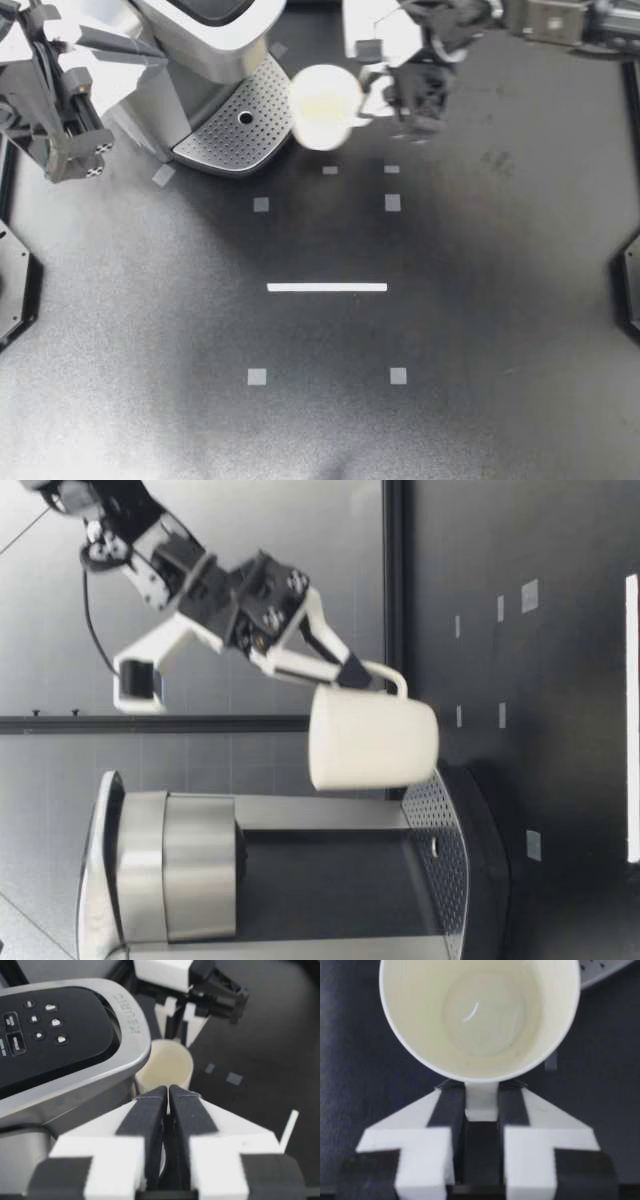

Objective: Place the coffee capsule inside the capsule container, then place the cup onto the center of the cup tray.

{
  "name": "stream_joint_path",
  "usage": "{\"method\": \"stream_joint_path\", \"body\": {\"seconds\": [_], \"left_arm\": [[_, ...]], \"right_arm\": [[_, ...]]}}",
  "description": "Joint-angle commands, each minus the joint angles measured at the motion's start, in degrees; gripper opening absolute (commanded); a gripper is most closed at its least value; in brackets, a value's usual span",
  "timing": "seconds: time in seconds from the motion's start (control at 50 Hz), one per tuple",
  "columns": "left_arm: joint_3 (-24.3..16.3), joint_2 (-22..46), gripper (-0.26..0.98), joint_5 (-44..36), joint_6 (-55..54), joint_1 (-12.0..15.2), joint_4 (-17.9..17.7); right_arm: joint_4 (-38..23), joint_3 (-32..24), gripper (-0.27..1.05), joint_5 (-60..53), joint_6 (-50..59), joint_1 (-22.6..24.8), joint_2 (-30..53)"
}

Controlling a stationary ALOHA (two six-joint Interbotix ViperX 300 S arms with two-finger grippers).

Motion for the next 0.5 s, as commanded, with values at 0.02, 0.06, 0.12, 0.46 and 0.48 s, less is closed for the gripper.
{"method": "stream_joint_path", "body": {"seconds": [0.02, 0.06, 0.12, 0.46, 0.48], "left_arm": [[-0.5, -1.2, 0.16, -0.5, -0.1, 0.0, 0.2], [-0.4, -1.5, 0.16, -0.4, -0.2, -0.1, 0.2], [-0.2, -1.8, 0.16, -0.5, -0.6, 0.0, 0.2], [0.5, -2.0, 0.16, -0.4, -1.2, -0.1, 0.3], [0.5, -2.0, 0.16, -0.5, -1.2, 0.0, 0.2]], "right_arm": [[0.4, -4.0, 0.17, -0.1, -0.1, 0.7, 0.5], [0.4, -5.0, 0.17, 0.2, -0.1, 0.8, 1.3], [0.4, -6.2, 0.17, 0.4, -0.1, 0.8, 2.4], [0.4, -11.0, 0.17, 1.1, 0.2, 0.8, 6.0], [0.4, -11.2, 0.17, 1.1, 0.2, 0.9, 6.2]]}}
